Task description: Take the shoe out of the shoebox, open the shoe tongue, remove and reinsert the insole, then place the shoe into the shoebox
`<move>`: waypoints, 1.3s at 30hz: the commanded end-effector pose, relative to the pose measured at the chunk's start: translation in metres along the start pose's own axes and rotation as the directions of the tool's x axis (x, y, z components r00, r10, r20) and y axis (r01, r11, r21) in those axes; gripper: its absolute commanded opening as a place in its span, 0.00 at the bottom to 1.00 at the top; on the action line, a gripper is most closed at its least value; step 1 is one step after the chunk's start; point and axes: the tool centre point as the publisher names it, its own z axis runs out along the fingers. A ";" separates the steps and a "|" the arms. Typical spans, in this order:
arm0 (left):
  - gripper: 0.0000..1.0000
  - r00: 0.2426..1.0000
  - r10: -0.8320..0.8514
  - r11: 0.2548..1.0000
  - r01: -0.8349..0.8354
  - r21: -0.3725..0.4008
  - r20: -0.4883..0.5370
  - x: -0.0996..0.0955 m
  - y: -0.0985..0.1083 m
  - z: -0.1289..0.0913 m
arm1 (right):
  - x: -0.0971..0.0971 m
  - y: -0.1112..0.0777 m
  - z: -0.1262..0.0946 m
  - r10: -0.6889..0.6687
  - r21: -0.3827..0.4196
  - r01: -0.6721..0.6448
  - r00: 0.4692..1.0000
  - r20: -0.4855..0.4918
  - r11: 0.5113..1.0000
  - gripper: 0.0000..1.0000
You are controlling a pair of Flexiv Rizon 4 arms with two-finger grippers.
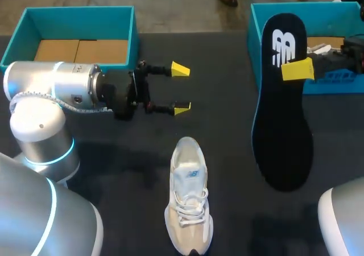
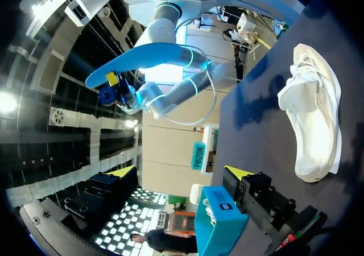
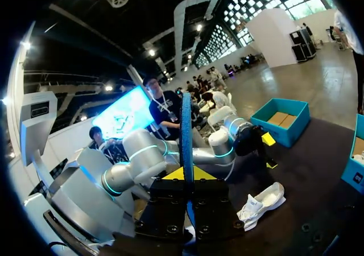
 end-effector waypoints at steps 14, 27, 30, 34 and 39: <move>1.00 1.000 0.001 1.000 -0.001 0.006 -0.002 0.000 0.003 -0.001 | -0.064 0.055 0.007 0.088 0.080 -0.085 0.996 -0.031 0.993 0.00; 1.00 1.000 0.001 1.000 -0.001 0.006 -0.002 0.000 0.003 -0.001 | -0.165 0.119 0.014 0.313 0.185 -0.304 0.949 -0.023 0.935 0.00; 1.00 1.000 0.001 1.000 -0.001 0.006 -0.002 0.000 0.003 -0.001 | -0.178 0.124 0.016 0.354 0.178 -0.348 0.935 -0.008 0.921 0.00; 1.00 1.000 0.001 1.000 -0.001 0.006 -0.002 0.000 0.003 -0.001 | -0.196 0.122 0.015 0.441 0.173 -0.447 0.895 0.071 0.878 0.00; 1.00 1.000 0.001 1.000 -0.001 0.006 -0.002 0.000 0.003 -0.001 | -0.196 0.122 0.015 0.441 0.173 -0.447 0.895 0.071 0.878 0.00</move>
